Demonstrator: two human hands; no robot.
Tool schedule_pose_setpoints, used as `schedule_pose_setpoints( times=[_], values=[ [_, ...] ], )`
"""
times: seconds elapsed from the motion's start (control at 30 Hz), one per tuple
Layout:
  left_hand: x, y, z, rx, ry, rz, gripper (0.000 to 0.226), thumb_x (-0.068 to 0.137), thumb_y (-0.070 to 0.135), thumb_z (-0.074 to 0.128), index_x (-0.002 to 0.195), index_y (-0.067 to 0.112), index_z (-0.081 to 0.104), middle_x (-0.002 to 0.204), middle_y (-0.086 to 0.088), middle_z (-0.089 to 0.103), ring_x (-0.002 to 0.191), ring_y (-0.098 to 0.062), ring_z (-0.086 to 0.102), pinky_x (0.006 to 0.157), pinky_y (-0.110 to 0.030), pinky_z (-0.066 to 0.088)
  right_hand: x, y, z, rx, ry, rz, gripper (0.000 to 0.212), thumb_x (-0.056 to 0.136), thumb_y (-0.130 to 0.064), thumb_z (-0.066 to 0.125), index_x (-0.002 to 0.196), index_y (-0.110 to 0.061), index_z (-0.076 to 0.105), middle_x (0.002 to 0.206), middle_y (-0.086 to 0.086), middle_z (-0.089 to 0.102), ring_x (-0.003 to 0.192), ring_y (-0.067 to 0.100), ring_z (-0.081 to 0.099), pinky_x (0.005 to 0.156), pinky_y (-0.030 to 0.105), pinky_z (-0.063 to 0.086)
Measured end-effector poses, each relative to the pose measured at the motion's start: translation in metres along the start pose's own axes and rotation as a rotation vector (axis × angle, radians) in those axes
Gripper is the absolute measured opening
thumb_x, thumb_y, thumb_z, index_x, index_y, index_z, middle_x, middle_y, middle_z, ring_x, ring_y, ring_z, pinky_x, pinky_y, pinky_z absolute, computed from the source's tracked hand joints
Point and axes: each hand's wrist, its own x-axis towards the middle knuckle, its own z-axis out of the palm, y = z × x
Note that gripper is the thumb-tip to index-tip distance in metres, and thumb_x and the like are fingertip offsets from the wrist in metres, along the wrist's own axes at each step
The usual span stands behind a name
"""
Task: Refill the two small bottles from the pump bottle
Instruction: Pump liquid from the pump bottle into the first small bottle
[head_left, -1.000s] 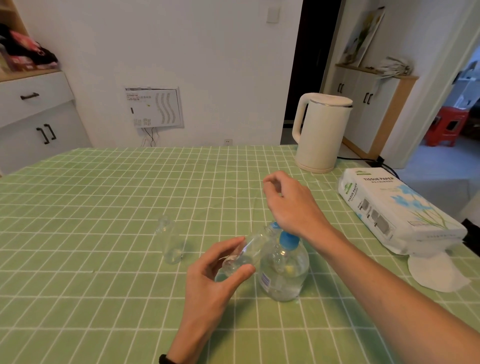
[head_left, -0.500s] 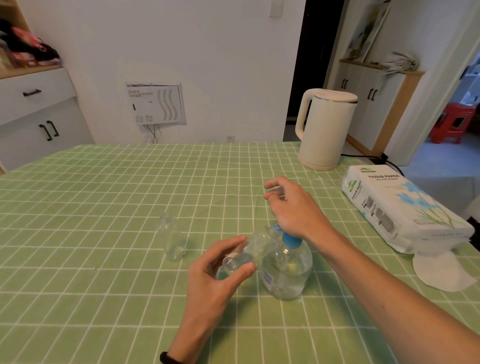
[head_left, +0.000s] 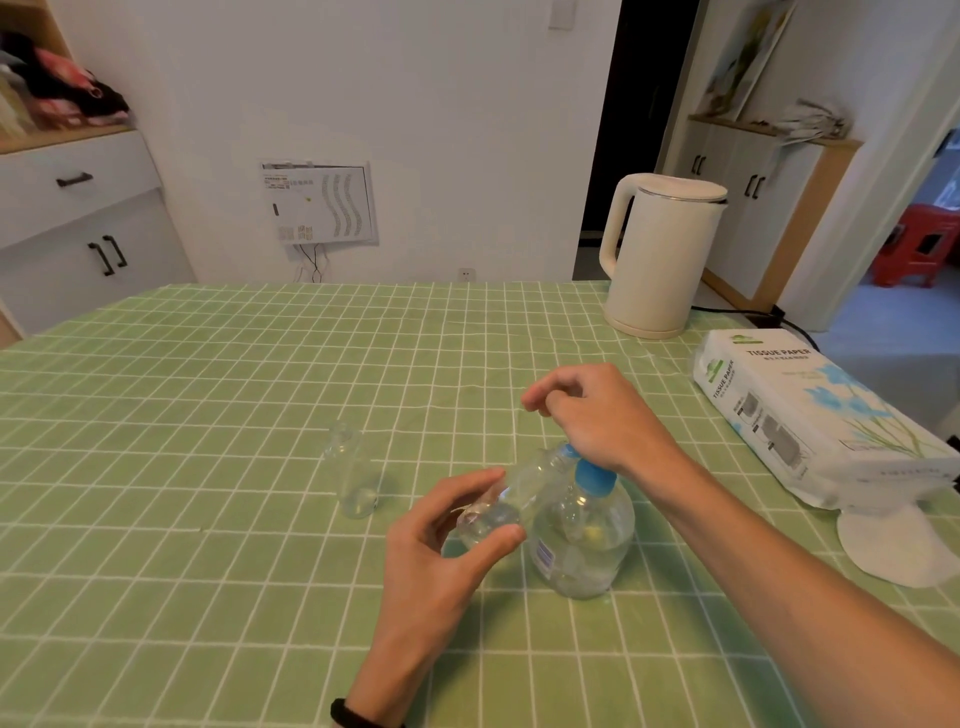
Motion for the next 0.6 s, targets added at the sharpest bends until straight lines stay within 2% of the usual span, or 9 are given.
schedule_pose_setpoints(
  times=[0.07, 0.13, 0.27, 0.4, 0.47, 0.6],
  values=[
    [0.0001, -0.0004, -0.0002, 0.007, -0.001, 0.000, 0.049, 0.068, 0.029, 0.091, 0.115, 0.037, 0.080, 0.117, 0.004, 0.082, 0.114, -0.017, 0.076, 0.097, -0.021, 0.058, -0.0017, 0.0006, 0.0020, -0.019, -0.023, 0.011, 0.035, 0.099, -0.007, 0.051, 0.096, -0.023, 0.082, 0.098, 0.002, 0.082, 0.101, 0.033, 0.076, 0.093, 0.050, 0.061],
    [0.0002, -0.0006, -0.0010, 0.007, 0.003, -0.002, 0.048, 0.068, 0.029, 0.091, 0.114, 0.038, 0.081, 0.117, 0.004, 0.081, 0.114, -0.017, 0.076, 0.098, -0.023, 0.058, -0.0018, 0.0013, 0.0028, -0.019, -0.014, 0.006, 0.035, 0.100, -0.008, 0.051, 0.095, -0.024, 0.082, 0.096, 0.000, 0.082, 0.100, 0.035, 0.076, 0.093, 0.052, 0.061],
    [0.0006, 0.0000, -0.0011, 0.017, -0.008, 0.003, 0.048, 0.069, 0.030, 0.091, 0.115, 0.040, 0.080, 0.119, 0.005, 0.081, 0.115, -0.018, 0.075, 0.097, -0.022, 0.058, -0.0010, 0.0016, 0.0006, 0.007, -0.004, 0.003, 0.032, 0.100, -0.011, 0.052, 0.094, -0.024, 0.080, 0.096, -0.008, 0.080, 0.097, 0.027, 0.077, 0.091, 0.046, 0.062],
    [0.0010, 0.0009, 0.0010, 0.008, 0.002, 0.017, 0.047, 0.069, 0.028, 0.091, 0.113, 0.041, 0.080, 0.117, 0.006, 0.082, 0.113, -0.016, 0.076, 0.095, -0.020, 0.058, 0.0055, -0.0020, -0.0023, -0.005, 0.010, -0.039, 0.026, 0.101, -0.019, 0.056, 0.094, -0.030, 0.078, 0.096, -0.013, 0.078, 0.093, 0.009, 0.073, 0.077, 0.023, 0.055],
    [0.0011, 0.0008, 0.0014, 0.003, 0.005, 0.020, 0.047, 0.068, 0.028, 0.092, 0.113, 0.040, 0.080, 0.117, 0.005, 0.082, 0.113, -0.017, 0.076, 0.095, -0.020, 0.058, 0.0070, -0.0022, -0.0023, -0.008, 0.007, -0.049, 0.025, 0.101, -0.020, 0.056, 0.094, -0.031, 0.078, 0.096, -0.015, 0.077, 0.094, 0.004, 0.072, 0.074, 0.018, 0.050],
    [0.0008, 0.0010, 0.0009, 0.003, 0.003, 0.025, 0.048, 0.068, 0.028, 0.092, 0.114, 0.041, 0.080, 0.117, 0.006, 0.081, 0.113, -0.016, 0.076, 0.094, -0.020, 0.058, 0.0063, 0.0013, -0.0009, 0.030, 0.004, -0.018, 0.030, 0.101, -0.014, 0.055, 0.090, -0.029, 0.079, 0.096, -0.016, 0.077, 0.094, 0.013, 0.076, 0.086, 0.033, 0.061]
  ],
)
